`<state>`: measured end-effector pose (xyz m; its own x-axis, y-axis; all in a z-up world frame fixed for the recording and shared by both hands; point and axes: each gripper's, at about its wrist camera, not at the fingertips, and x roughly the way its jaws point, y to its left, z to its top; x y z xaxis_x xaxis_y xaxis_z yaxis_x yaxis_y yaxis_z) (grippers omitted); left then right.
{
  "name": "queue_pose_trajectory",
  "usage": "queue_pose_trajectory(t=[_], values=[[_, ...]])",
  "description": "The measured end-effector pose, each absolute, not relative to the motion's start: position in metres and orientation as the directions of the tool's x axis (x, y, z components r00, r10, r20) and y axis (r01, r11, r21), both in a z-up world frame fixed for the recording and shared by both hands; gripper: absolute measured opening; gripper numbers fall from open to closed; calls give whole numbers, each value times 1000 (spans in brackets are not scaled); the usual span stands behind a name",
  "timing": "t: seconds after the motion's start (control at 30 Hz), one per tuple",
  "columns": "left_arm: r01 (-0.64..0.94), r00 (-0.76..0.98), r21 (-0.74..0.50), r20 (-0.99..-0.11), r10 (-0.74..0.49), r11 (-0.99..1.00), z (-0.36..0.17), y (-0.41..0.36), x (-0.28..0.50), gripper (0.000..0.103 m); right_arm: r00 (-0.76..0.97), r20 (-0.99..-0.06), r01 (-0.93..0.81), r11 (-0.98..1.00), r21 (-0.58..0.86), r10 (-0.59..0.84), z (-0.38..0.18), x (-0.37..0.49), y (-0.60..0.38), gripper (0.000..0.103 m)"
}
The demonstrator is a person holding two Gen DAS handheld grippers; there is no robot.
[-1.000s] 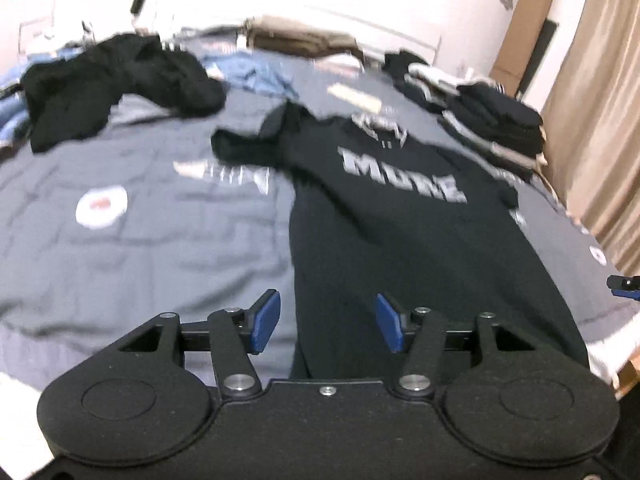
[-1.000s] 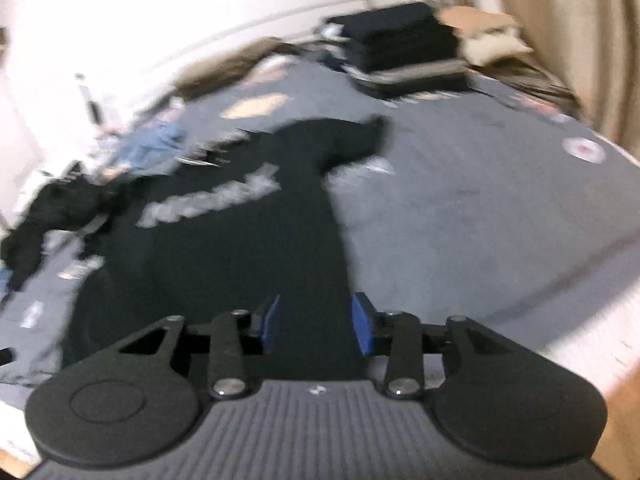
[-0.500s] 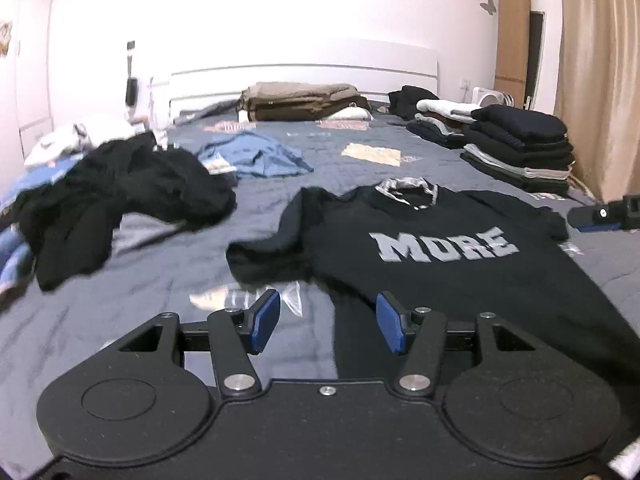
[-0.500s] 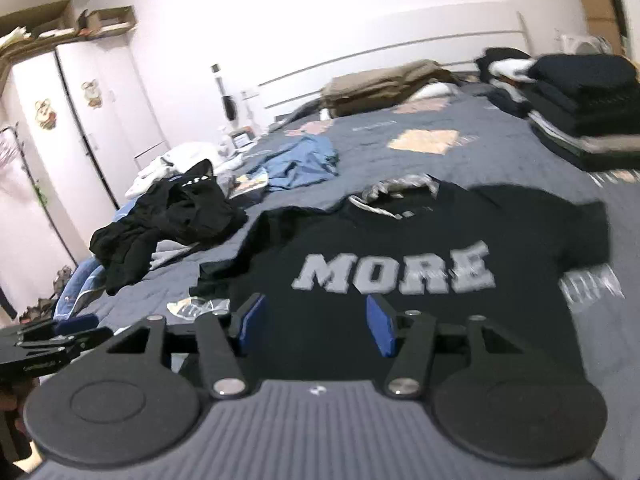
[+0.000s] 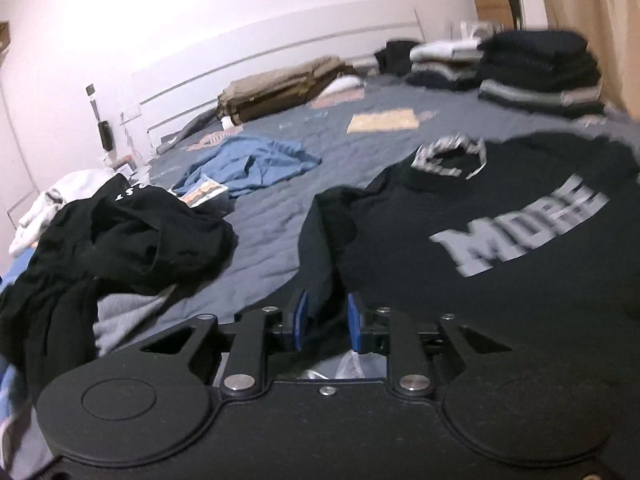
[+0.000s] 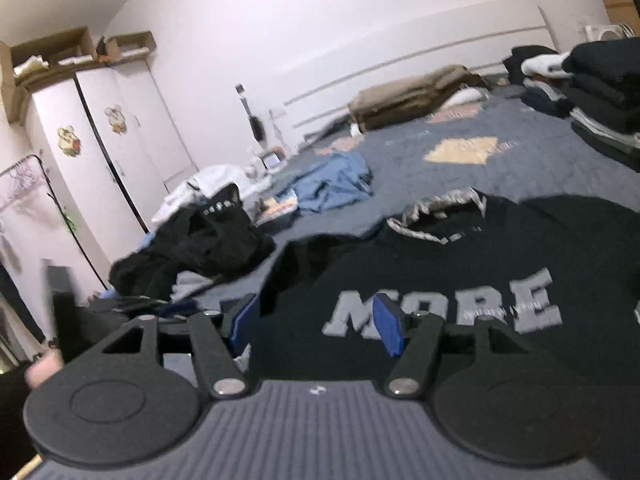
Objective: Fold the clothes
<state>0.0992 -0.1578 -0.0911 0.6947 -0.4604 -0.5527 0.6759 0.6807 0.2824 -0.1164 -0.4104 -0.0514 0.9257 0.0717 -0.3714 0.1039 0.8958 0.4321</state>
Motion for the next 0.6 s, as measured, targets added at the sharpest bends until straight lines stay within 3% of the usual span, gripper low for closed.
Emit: queue_pose_trajectory(t=[0.17,0.27,0.43,0.5,0.53,0.6], values=[[675,700,335,-573,-427,658,-109,-176,131,26,942,-320,67,882,467,99,-50,-111,-413,63],[680,693,337,-584,-422,651,-113,-180,144,33,939,-327,64,877,476,109,-52,-108,-416,64],[689,682,342,-603,-413,639,-119,-186,167,34,934,-341,73,876,477,108,-56,-106,-416,64],[693,678,343,-610,-410,634,-121,-189,176,27,931,-347,74,875,479,111,-57,-106,-415,65],[694,676,344,-614,-408,632,-123,-190,181,12,929,-352,71,876,477,116,-58,-106,-414,65],[698,671,345,-621,-405,627,-125,-193,190,7,925,-360,67,878,474,123,-59,-105,-412,65]])
